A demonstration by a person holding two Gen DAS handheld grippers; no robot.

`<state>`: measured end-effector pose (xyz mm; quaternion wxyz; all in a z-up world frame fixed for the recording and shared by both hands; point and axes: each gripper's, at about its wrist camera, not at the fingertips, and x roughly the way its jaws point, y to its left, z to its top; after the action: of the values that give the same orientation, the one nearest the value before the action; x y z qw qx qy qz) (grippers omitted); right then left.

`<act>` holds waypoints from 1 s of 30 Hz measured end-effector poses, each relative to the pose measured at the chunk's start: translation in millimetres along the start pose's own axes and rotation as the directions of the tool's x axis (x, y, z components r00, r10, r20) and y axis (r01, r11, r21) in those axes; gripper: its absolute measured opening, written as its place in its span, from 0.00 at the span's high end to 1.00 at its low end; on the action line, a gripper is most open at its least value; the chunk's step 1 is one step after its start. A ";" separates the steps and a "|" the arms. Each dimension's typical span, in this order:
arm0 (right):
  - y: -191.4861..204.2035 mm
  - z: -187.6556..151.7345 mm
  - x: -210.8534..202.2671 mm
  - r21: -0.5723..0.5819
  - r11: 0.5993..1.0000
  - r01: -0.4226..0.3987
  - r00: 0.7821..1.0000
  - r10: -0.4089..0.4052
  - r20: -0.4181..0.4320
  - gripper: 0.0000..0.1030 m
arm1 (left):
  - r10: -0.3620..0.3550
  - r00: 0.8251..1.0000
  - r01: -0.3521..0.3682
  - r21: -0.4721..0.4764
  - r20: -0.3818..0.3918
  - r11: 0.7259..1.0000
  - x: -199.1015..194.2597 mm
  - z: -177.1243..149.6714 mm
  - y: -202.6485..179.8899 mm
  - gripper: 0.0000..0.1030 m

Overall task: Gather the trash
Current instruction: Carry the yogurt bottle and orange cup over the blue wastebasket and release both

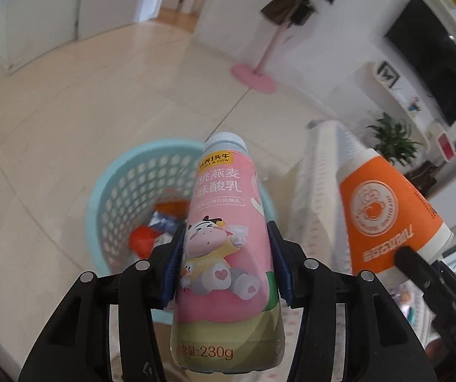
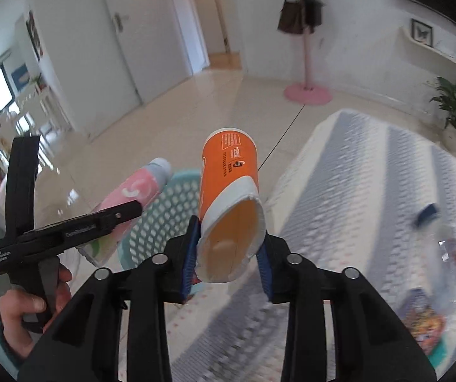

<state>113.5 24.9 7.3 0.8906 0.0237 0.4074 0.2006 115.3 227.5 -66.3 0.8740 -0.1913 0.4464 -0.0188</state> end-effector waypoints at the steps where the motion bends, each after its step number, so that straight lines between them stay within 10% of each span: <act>1: 8.0 -1.1 10.4 0.000 1.000 -0.007 1.000 0.007 -0.018 0.68 | 0.007 1.000 -0.007 -0.010 -0.012 1.000 4.0 1.3 6.0 0.54; 7: 24.8 1.1 46.6 0.018 1.000 0.001 0.997 0.000 -0.072 0.59 | -0.017 1.000 0.018 -0.065 0.017 0.998 -0.3 11.4 18.7 0.41; 30: 31.2 14.4 49.6 0.006 0.999 -0.043 0.997 0.043 -0.062 0.59 | 0.039 0.983 -0.016 -0.126 0.180 0.992 -38.3 9.4 19.4 0.44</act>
<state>142.6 74.0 -12.2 0.8731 0.0282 0.4345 0.2194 97.0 256.3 -38.5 0.8977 -0.2397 0.3676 0.0384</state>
